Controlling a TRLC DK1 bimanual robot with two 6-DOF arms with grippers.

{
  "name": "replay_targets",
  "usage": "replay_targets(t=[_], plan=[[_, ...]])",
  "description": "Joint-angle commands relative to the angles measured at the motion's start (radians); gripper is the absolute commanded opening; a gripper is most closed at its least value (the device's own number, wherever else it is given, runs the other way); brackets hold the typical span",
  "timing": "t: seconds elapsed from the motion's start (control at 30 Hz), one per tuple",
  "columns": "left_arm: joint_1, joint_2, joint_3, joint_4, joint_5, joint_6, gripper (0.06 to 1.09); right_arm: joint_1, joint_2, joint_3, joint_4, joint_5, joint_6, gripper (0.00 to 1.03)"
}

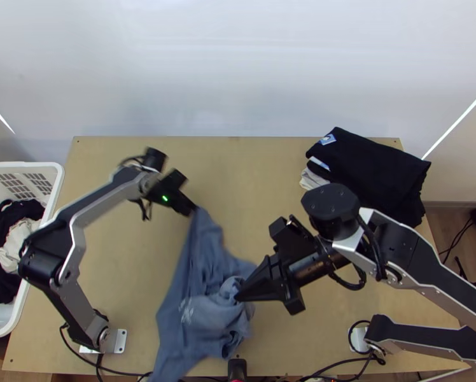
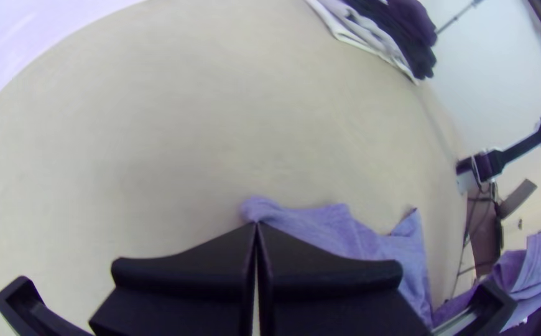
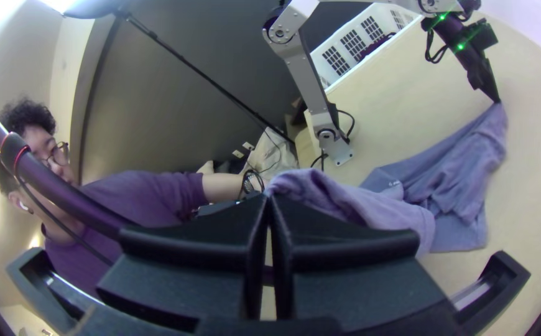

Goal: Fold the t-shirt

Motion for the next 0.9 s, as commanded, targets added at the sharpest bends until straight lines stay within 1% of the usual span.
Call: replay_targets(t=[0.0, 0.1, 0.23, 0.33, 0.47, 0.57, 0.7, 0.77, 0.87], plan=[[0.253, 0.096, 0.162, 0.006, -0.046, -0.068, 0.09, -0.095, 0.012, 0.002, 0.001, 0.001, -0.038, 0.03], [0.345, 0.11, 0.207, 0.005, -0.046, -0.081, 0.09, -0.17, 0.023, -0.001, 0.0, 0.001, -0.078, 0.03], [0.444, 0.133, 0.248, -0.001, -0.061, -0.1, 0.09, -0.247, 0.03, -0.004, 0.0, 0.001, -0.1, 0.03], [0.5, 0.137, 0.244, -0.03, -0.119, -0.094, 0.09, -0.271, 0.03, -0.017, 0.0, 0.001, -0.103, 0.03], [0.553, 0.119, 0.21, -0.127, -0.193, -0.042, 0.09, -0.271, 0.026, -0.035, 0.0, 0.001, -0.106, 0.03], [0.575, 0.093, 0.141, -0.132, -0.222, 0.018, 0.09, -0.271, 0.024, -0.04, 0.0, 0.001, -0.113, 0.03], [0.59, 0.091, 0.04, -0.084, -0.299, 0.13, 0.09, -0.271, 0.033, -0.038, 0.001, 0.001, -0.124, 0.03], [0.599, 0.107, 0.02, -0.035, -0.33, 0.144, 0.09, -0.271, 0.035, -0.033, 0.001, 0.001, -0.124, 0.03], [0.638, 0.119, 0.04, -0.035, -0.328, 0.162, 0.09, -0.271, 0.03, -0.035, 0.0, 0.001, -0.124, 0.03]])
